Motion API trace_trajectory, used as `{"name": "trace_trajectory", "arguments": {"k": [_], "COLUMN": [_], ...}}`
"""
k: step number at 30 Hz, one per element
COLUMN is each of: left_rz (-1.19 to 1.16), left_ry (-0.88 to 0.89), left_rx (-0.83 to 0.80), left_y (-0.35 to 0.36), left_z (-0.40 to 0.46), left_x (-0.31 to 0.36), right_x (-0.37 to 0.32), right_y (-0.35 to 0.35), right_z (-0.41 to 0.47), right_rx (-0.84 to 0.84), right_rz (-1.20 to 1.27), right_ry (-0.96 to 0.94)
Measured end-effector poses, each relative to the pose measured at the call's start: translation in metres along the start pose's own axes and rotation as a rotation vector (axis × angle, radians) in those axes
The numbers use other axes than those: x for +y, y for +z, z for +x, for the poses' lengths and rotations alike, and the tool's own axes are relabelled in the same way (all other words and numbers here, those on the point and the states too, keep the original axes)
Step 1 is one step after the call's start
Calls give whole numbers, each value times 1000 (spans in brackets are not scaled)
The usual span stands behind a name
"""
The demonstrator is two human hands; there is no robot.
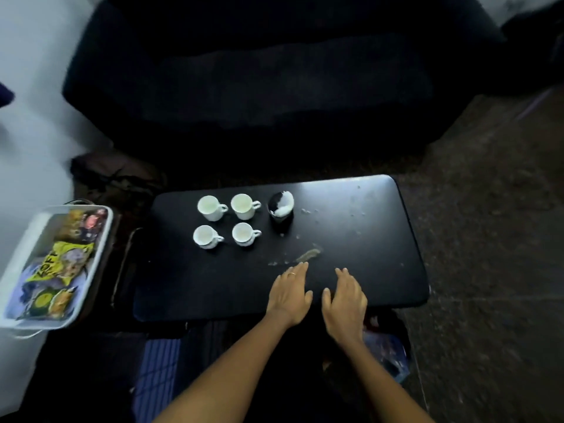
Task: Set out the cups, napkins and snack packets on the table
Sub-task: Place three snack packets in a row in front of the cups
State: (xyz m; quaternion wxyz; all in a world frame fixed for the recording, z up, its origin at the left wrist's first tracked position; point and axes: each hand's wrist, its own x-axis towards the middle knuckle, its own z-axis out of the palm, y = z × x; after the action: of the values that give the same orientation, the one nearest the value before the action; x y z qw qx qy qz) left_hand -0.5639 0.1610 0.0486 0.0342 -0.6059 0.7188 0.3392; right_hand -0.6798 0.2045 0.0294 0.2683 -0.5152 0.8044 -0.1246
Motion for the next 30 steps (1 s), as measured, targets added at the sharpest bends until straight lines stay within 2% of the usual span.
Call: {"name": "trace_trajectory", "arguments": {"k": [10,15,19,30], "left_rz": [-40,-68,-117,-249], "left_ry": [-140,-276,-387,-656], "left_rx": [142,204,260,344], "left_y": [-83,-115,-133,-151], "left_z": [-28,-52,-73,-104], "left_x": [-131,-219,-277,-341], "right_x": [-130,-205,-261,-342], "right_y": [51,96,129,177], "right_z": [-14,-27,-37,-24], "right_rx": [-80,-125,-185,-363], "right_rz": [-94,-112,-157,-323], "right_ry": [-168,-259,-403,-708]}}
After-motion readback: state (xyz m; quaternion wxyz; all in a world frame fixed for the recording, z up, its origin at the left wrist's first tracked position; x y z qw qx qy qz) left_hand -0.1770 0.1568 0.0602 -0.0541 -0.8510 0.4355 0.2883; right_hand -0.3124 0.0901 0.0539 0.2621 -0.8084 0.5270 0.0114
